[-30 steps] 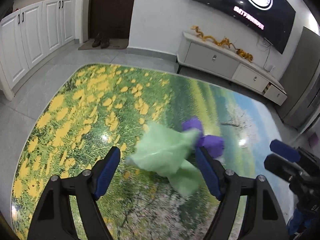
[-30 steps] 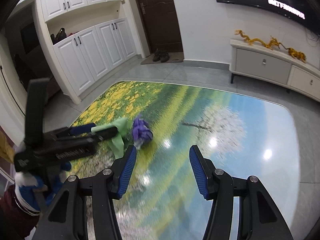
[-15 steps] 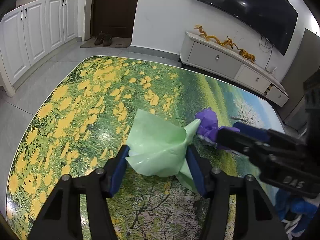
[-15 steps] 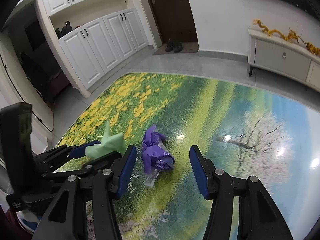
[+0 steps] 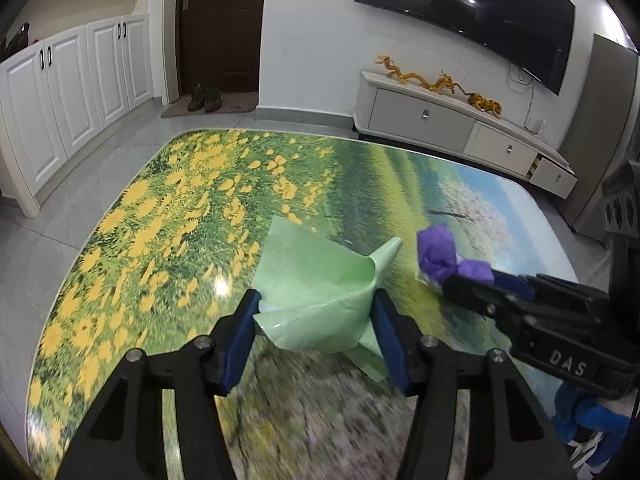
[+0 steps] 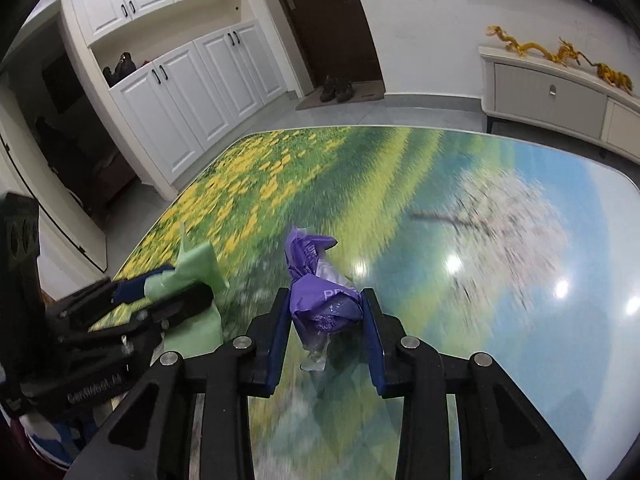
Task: Collect trash
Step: 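Carry both items over the bin and open both tools to drop them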
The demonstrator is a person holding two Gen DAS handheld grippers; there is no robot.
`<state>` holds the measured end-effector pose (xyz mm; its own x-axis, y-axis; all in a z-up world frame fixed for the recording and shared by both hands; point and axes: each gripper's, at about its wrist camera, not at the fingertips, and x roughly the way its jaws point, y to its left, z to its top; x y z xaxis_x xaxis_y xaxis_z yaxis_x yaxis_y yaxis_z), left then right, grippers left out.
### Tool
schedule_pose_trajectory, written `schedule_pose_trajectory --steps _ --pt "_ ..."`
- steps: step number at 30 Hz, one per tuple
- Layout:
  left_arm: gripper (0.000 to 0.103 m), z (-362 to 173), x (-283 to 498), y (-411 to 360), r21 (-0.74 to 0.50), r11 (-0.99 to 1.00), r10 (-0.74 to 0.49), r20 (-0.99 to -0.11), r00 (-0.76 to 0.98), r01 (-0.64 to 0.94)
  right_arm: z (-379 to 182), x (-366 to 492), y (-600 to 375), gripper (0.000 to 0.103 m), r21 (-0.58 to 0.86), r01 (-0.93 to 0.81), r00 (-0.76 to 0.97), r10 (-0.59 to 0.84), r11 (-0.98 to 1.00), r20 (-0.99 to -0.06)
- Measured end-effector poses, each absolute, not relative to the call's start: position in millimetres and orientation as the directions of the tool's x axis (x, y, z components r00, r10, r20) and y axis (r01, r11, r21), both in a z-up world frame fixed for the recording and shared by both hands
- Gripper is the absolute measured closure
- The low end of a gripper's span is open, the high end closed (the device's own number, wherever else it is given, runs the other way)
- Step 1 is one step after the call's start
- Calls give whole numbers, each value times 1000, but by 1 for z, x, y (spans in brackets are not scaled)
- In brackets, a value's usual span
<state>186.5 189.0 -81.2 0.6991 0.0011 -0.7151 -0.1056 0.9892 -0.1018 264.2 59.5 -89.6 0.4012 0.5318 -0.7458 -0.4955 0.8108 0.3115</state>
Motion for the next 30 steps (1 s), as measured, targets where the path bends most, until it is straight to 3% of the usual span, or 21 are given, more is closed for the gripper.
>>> schedule_pose_trajectory --steps 17,30 --pt "49 -49 57 73 -4 999 -30 -661 750 36 -48 95 -73 69 260 -381 514 437 887 -738" --pt "49 -34 6 -2 44 988 -87 -646 758 151 -35 16 -159 69 255 -219 608 336 942 -719"
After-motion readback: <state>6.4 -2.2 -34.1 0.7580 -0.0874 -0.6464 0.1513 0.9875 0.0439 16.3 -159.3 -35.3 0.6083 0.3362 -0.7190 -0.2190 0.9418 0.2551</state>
